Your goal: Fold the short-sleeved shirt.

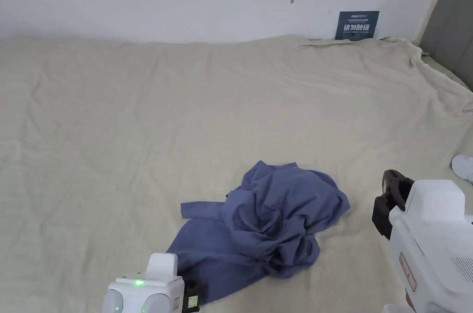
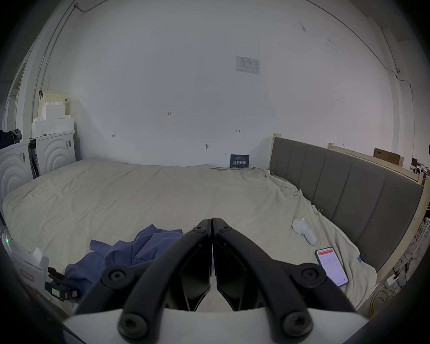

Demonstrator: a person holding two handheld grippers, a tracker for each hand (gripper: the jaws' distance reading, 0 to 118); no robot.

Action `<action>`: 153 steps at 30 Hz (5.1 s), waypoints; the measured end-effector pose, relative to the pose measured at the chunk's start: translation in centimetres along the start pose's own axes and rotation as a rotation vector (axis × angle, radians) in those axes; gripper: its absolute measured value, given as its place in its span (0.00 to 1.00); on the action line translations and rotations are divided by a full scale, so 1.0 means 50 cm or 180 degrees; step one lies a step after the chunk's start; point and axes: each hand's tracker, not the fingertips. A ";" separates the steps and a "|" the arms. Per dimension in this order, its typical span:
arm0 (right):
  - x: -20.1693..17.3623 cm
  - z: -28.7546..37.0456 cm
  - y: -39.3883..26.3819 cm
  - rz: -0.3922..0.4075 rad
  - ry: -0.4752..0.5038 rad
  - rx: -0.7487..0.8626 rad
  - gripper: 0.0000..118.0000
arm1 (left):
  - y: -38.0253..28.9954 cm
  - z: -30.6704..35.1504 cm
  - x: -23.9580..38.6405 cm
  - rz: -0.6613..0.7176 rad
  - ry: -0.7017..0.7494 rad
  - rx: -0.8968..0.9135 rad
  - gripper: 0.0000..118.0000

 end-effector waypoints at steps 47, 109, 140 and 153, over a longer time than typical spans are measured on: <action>0.048 -0.311 0.026 -0.0597 0.0631 -0.1362 0.05 | 0.125 0.122 -0.116 0.0754 -0.0999 0.0981 0.02; 0.033 -0.370 -0.089 -0.0414 0.0530 -0.1560 0.05 | 0.251 0.000 -0.334 0.0454 0.0246 0.0884 0.02; -0.015 -0.069 -0.282 -0.0322 0.0233 -0.2030 0.10 | -0.058 0.030 -0.270 0.0581 0.0545 0.0086 0.21; 0.010 -0.010 -0.009 -0.0464 0.0162 -0.0641 0.87 | 0.108 0.234 -0.223 0.0558 0.0346 0.1275 0.95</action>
